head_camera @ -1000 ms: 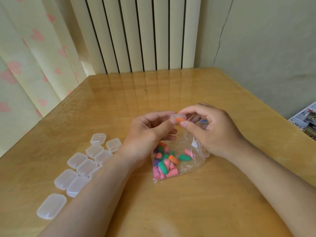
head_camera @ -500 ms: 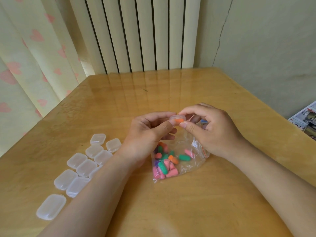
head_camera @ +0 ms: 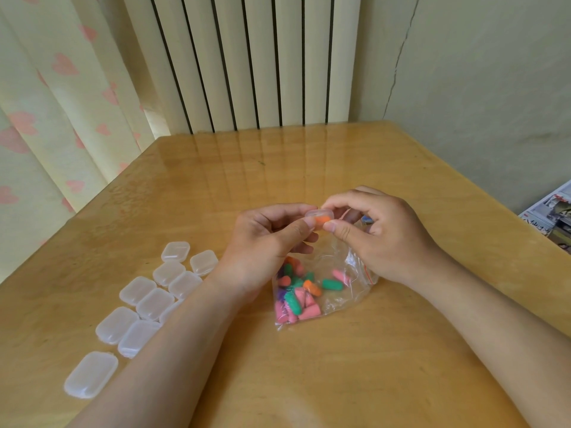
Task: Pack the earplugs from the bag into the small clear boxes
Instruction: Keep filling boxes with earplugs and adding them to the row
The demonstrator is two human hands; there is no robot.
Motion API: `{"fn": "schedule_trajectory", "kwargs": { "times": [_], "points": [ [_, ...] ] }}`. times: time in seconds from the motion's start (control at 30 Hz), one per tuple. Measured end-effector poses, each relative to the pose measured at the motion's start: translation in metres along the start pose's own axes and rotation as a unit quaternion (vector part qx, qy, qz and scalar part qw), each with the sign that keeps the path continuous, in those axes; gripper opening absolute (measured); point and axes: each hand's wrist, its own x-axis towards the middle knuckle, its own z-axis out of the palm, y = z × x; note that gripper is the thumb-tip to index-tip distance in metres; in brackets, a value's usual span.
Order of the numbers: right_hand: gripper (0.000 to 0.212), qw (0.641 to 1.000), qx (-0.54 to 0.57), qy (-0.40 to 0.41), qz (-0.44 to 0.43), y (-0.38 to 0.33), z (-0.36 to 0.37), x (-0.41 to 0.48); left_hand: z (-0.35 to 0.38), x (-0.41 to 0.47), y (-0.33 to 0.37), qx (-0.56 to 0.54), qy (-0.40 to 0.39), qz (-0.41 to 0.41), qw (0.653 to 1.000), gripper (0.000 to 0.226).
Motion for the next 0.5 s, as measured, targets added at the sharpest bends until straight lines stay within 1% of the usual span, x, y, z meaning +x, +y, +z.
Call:
{"fn": "schedule_trajectory", "kwargs": {
  "times": [0.17,0.37,0.5],
  "points": [
    [0.013,1.000,0.001,-0.004,-0.005,-0.0005,-0.0004,0.0000,-0.0001,-0.0002,-0.0003,-0.004,0.002,0.003,1.000,0.017],
    [0.011,1.000,0.011,-0.009,-0.008,-0.0011,-0.0001,-0.0002,-0.0013,0.0000,-0.0011,0.017,-0.001,0.016,1.000,0.017],
    [0.014,1.000,0.013,-0.011,0.004,0.0002,0.0016,-0.0008,0.0000,0.0000,-0.0003,0.030,0.012,0.023,0.999,0.013]
  ]
}}
